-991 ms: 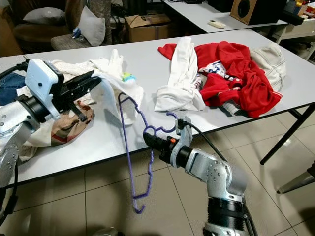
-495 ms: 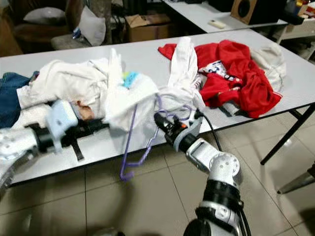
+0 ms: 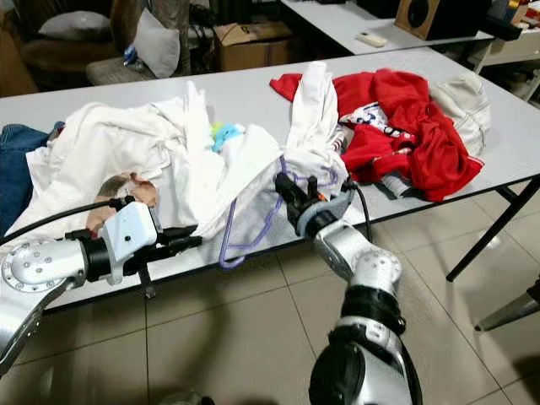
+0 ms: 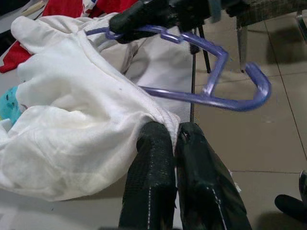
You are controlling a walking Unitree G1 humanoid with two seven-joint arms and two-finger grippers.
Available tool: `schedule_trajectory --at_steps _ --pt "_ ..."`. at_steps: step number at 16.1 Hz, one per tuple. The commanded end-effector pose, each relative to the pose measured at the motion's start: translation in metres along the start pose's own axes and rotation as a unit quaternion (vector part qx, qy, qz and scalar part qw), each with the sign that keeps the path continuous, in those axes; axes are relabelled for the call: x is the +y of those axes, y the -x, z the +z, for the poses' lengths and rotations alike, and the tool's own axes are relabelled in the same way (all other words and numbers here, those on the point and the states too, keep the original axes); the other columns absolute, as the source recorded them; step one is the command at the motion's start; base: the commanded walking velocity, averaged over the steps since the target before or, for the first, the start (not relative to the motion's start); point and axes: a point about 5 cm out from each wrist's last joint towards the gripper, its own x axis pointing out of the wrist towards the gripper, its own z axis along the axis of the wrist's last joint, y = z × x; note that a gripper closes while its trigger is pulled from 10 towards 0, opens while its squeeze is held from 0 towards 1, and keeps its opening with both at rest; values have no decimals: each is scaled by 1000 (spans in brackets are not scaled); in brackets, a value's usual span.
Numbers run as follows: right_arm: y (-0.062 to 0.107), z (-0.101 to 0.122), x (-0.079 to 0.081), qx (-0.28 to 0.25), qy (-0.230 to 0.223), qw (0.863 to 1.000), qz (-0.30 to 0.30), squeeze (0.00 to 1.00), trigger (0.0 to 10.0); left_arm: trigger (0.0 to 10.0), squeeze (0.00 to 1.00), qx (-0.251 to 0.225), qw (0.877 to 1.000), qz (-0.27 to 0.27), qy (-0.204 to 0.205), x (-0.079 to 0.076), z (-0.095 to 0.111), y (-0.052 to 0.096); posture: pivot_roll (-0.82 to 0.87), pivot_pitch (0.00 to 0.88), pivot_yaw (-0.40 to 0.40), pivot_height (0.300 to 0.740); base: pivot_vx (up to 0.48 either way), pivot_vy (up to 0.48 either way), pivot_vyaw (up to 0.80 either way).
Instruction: Hang hanger
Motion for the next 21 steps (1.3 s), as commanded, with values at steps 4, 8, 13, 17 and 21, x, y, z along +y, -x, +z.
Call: schedule_trajectory --at_steps 4,8,13,17,21 --pt "-29 -2 20 -42 -37 998 26 0 10000 0 0 -35 998 -45 6 -9 11 -1 54 8 31 740 0 0 0" --pt "-47 -18 24 -12 8 1000 6 0 10000 0 0 -59 998 -33 0 -9 20 -12 64 5 27 740 0 0 0" --pt "-53 -15 16 -40 54 997 -40 0 10000 0 0 -98 994 -53 -17 -15 39 -19 65 4 25 740 0 0 0" --pt "-54 -8 14 -88 30 994 -48 0 10000 0 0 -97 992 -70 -50 -18 49 -28 63 0 30 740 0 0 0" --pt "-52 6 16 -138 1 989 -47 0 10000 0 0 -76 991 -86 -71 -20 49 -28 67 0 29 740 0 0 0"
